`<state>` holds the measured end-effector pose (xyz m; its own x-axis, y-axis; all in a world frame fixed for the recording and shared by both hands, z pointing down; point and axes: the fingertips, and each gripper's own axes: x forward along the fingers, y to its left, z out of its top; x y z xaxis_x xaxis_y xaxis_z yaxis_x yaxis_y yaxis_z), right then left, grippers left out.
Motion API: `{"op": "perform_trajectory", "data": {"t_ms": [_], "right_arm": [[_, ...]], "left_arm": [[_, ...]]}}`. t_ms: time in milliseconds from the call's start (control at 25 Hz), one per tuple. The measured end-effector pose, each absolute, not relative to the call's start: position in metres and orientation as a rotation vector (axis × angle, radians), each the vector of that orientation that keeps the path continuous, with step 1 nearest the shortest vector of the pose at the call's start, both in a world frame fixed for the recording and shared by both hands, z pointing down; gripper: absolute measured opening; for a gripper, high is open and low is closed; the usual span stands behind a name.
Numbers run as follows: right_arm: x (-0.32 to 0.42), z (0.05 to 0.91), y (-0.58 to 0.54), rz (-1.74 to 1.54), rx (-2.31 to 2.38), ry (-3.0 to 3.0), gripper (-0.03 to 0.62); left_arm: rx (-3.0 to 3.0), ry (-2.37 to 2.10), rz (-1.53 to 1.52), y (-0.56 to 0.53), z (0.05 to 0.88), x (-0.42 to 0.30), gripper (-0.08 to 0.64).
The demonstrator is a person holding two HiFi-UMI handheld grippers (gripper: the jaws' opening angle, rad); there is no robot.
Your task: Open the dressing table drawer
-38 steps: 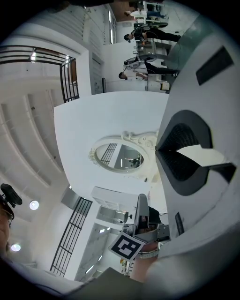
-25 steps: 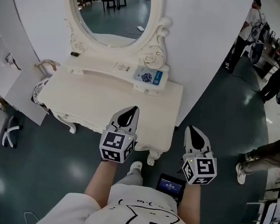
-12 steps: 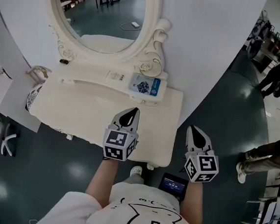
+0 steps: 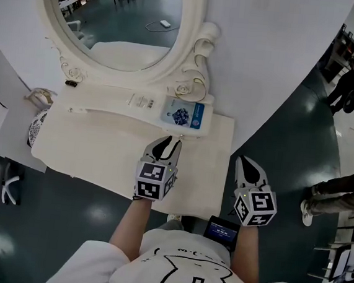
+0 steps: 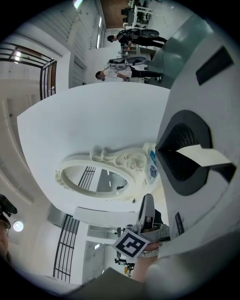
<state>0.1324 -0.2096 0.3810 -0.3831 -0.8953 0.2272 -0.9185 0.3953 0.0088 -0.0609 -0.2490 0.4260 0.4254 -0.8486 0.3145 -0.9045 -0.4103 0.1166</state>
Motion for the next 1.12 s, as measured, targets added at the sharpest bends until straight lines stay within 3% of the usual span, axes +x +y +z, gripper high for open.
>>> {"op": "perform_trajectory", "data": {"t_ms": [320, 1120], "right_arm": [[0.135, 0.402, -0.218, 0.227, 1.608, -2.427, 0.014], [0.153, 0.463, -0.266, 0.379, 1.518, -2.416, 0.014]], "left_arm": [[2.363, -1.465, 0.385, -0.259, 0.461, -0.056, 0.173], [2.180, -1.482, 0.557, -0.296, 0.535, -0.049, 0.184]]}}
